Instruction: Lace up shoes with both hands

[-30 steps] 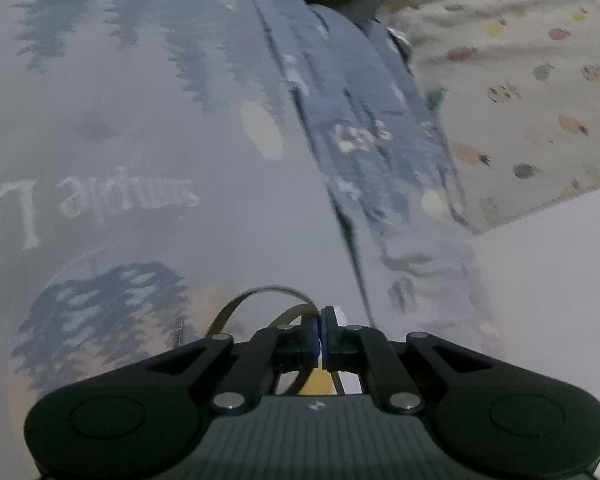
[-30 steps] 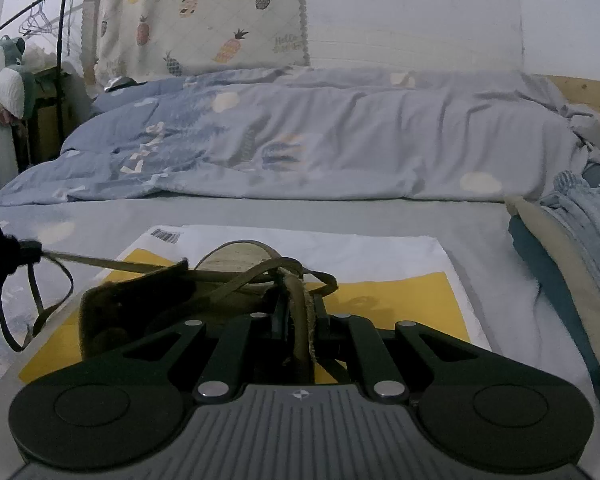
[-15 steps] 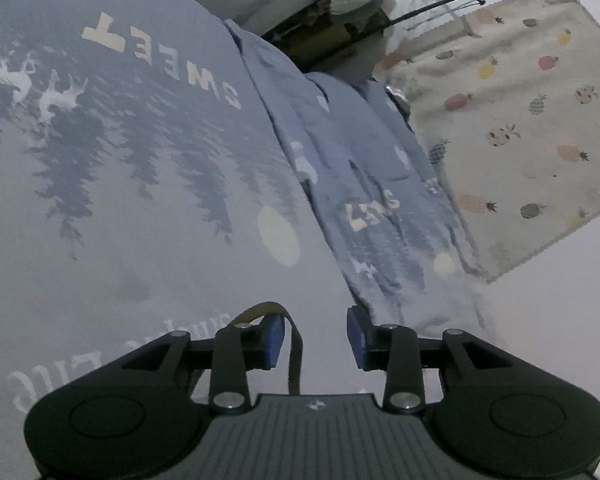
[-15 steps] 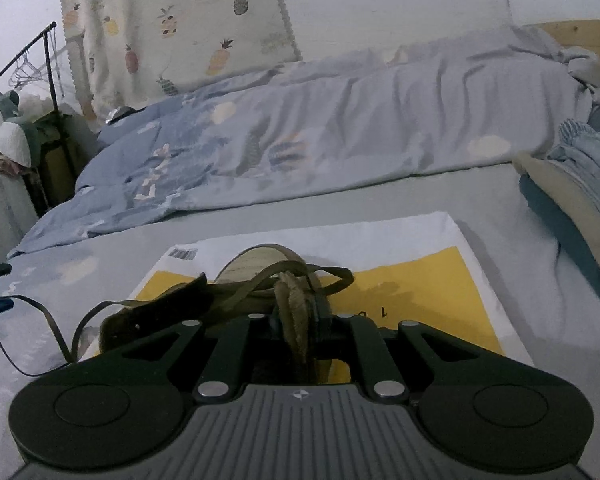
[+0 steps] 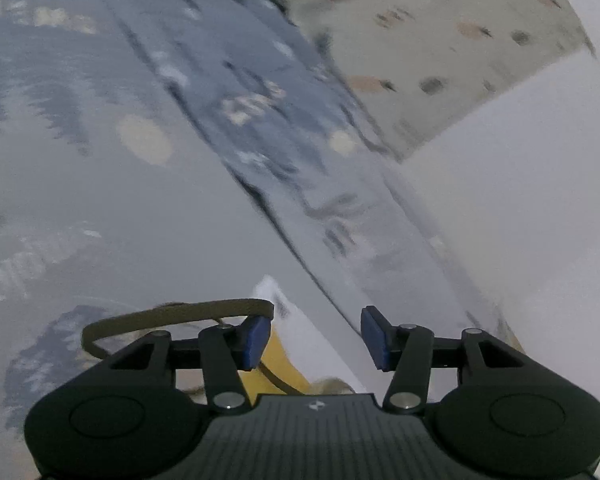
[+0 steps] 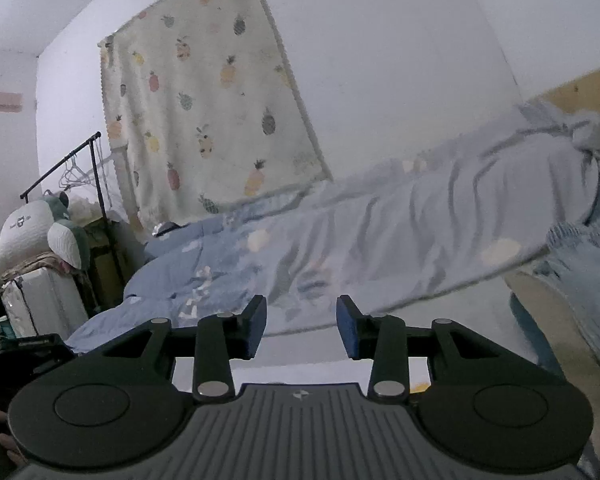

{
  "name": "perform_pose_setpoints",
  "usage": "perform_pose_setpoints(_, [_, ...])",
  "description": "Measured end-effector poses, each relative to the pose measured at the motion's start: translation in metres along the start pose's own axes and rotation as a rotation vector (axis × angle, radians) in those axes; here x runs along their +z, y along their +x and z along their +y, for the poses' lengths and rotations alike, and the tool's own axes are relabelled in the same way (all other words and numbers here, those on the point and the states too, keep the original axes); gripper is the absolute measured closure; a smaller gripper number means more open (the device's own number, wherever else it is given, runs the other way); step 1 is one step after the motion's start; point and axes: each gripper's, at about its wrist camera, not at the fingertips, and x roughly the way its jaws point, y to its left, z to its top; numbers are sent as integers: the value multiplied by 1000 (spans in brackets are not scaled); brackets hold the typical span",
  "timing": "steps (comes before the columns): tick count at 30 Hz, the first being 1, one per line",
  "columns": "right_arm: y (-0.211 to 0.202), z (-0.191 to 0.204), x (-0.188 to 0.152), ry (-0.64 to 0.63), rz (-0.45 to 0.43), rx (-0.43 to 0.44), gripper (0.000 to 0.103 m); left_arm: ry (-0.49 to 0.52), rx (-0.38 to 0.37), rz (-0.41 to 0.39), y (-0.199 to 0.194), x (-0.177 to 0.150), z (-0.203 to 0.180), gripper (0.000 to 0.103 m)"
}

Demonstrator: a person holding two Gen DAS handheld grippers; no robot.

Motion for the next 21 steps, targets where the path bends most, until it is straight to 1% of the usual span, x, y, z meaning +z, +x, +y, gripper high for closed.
perform_pose_setpoints(2, [3,-17,0,50,56,0,62,52,-11,5,2,-4,-10,53])
perform_pose_setpoints(3, [6,-26,-2,80,96,0,63,60,-12,11,5,-7,-12,50])
perform_pose_setpoints(6, [17,-45,-9,127,209,-53,63,57,-9,33,13,-14,-15,49])
perform_pose_setpoints(8, [23,-53,-15,124,292,-77,63,47,7,30,17,-17,-14,49])
perform_pose_setpoints(12, [31,-56,-35,64,432,-85,63,33,38,3,20,-19,-14,49])
perform_pose_setpoints(15, [32,-51,-50,-3,490,-55,66,28,34,8,23,-22,-16,49])
perform_pose_setpoints(17, [31,-44,-56,-43,510,-33,66,32,26,16,26,-26,-19,49])
perform_pose_setpoints(18, [31,-39,-59,-52,524,-20,66,41,22,22,28,-28,-21,49])
perform_pose_setpoints(19, [30,-37,-62,-54,537,-12,70,50,17,27,29,-30,-22,49])
perform_pose_setpoints(21, [29,-35,-69,-55,557,-3,70,64,8,36,30,-32,-24,49])
